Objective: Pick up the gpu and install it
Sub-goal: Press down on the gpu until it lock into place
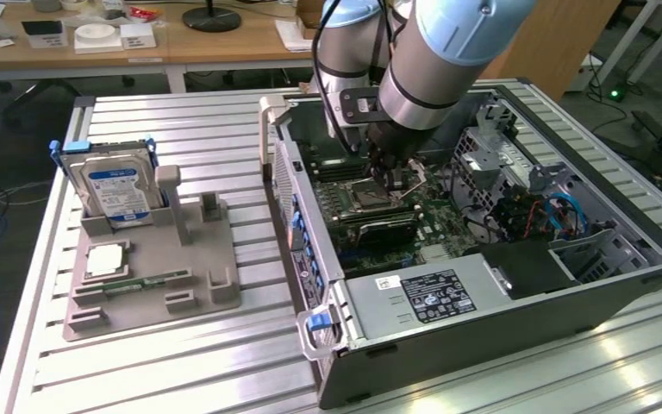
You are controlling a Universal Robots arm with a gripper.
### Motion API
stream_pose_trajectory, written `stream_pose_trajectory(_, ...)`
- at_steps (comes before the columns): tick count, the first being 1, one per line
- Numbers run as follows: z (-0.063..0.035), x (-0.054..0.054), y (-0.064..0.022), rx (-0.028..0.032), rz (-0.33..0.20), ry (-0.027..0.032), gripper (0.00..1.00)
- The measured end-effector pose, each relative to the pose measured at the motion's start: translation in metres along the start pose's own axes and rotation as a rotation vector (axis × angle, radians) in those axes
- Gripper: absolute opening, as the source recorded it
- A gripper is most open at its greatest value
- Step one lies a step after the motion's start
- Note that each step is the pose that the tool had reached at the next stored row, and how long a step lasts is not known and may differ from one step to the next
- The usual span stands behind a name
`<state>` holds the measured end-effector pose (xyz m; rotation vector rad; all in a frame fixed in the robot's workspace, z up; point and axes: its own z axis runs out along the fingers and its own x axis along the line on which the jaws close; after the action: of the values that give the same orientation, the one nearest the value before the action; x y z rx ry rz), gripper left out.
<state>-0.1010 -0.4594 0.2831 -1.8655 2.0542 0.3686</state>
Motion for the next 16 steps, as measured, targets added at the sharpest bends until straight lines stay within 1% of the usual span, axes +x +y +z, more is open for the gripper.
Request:
stream_pose_trajectory(7,0.0,0.0,0.0,-0.0005,0.001,-0.0065,0.11)
stream_pose_trajectory(16,0.0,0.0,0.0,-0.0006,0.001,-0.0065,0.11)
